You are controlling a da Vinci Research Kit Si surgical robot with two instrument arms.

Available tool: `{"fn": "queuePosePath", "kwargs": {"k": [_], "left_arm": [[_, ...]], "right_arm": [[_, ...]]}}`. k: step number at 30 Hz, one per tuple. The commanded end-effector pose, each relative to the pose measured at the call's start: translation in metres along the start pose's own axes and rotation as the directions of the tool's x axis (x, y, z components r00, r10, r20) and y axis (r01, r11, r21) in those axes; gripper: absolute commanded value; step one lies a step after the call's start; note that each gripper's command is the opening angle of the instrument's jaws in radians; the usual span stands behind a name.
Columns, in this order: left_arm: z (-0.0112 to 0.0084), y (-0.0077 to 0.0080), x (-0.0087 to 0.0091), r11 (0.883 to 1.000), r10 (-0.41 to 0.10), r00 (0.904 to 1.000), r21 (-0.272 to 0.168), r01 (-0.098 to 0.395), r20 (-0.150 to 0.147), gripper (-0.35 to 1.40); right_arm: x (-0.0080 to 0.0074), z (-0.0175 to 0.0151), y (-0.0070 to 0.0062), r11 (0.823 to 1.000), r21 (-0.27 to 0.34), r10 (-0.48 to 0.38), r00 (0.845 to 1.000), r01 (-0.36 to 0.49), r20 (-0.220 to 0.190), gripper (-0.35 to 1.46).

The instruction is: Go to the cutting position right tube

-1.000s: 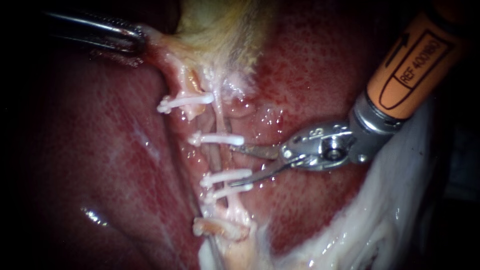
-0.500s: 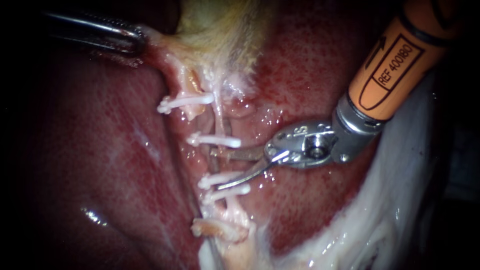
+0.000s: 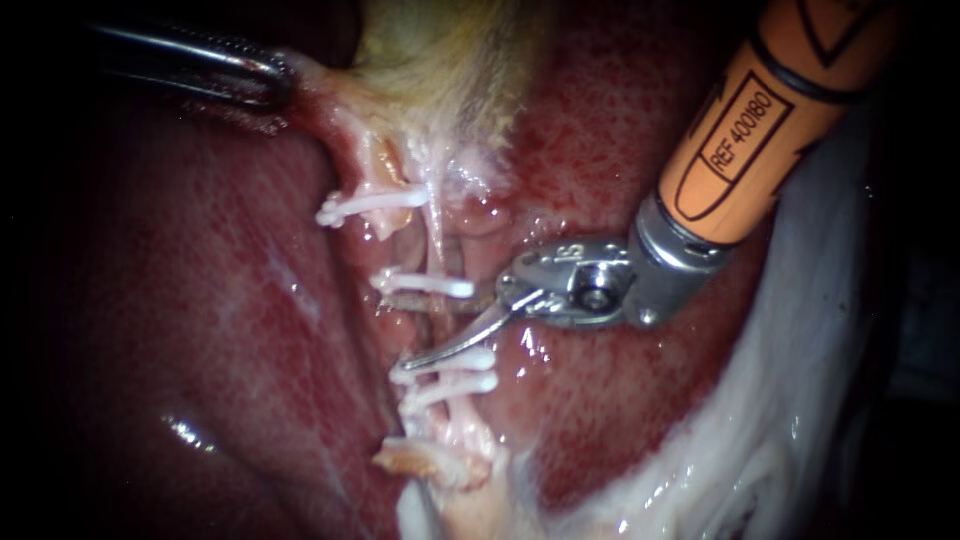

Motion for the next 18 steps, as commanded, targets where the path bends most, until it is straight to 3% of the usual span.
{"fn": "queuePosePath", "kwargs": {"k": [1, 10, 18], "left_arm": [[0.0000, 0.0000, 0.0000, 1.000, 0.000, 1.0000, 0.000, 0.000, 0.000, -0.35], [0.0001, 0.0000, 0.0000, 1.000, 0.000, 1.0000, 0.001, 0.000, 0.000, -0.35], [0.0001, 0.0000, 0.0000, 1.000, 0.000, 1.0000, 0.001, 0.000, 0.000, -0.35]], "right_arm": [[-0.0001, 0.0002, 0.0001, 1.000, -0.003, -0.001, 1.000, 0.001, -0.001, 1.11], [-0.0001, 0.0011, 0.0001, 1.000, 0.020, 0.002, 1.000, -0.001, -0.025, 1.08], [0.0011, 0.0017, -0.0018, 0.999, 0.050, 0.005, 0.999, -0.003, -0.039, 1.06]]}}
